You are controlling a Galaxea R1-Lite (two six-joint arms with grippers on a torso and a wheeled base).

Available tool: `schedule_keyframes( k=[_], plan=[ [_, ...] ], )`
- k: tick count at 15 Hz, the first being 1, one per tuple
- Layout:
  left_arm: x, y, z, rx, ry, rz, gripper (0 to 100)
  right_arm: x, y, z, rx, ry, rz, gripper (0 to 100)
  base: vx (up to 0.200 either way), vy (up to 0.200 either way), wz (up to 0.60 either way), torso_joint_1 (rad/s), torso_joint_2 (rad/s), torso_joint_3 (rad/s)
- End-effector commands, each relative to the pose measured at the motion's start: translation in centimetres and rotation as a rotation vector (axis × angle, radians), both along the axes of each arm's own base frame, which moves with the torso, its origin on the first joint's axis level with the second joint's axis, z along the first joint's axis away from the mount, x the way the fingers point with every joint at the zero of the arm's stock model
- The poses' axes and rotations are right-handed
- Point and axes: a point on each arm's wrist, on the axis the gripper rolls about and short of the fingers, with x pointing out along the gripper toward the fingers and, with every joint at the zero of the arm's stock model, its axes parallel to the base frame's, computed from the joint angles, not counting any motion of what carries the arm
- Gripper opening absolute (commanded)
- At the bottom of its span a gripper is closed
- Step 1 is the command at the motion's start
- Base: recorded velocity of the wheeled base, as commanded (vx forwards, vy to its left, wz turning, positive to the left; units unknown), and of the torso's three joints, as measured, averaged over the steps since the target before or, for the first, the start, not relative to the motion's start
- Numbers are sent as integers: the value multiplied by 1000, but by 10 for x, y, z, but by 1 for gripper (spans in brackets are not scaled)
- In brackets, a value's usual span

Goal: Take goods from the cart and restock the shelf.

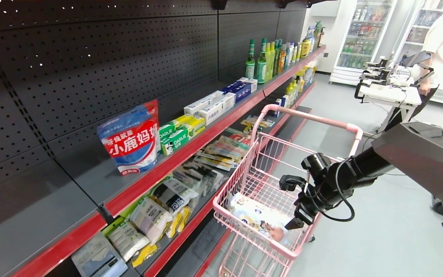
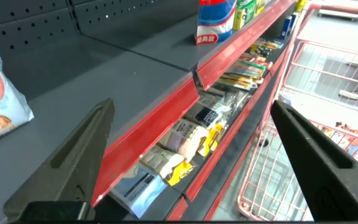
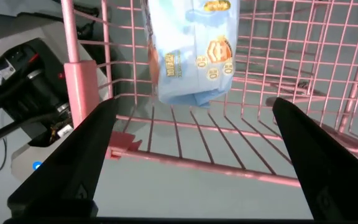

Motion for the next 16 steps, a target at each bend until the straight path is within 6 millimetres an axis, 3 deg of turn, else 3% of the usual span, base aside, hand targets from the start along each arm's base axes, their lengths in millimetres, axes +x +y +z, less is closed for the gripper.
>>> schedule_keyframes(
  k=[1,16],
  plan=[
    [0,0,0,0,1,0,100,5,2,-3,3,-5,4,100,0,0,0,-139,354,198],
    [0,0,0,0,1,0,100,15,14,-11,27,-14,28,100,0,0,0,-36,88,50]
  ],
)
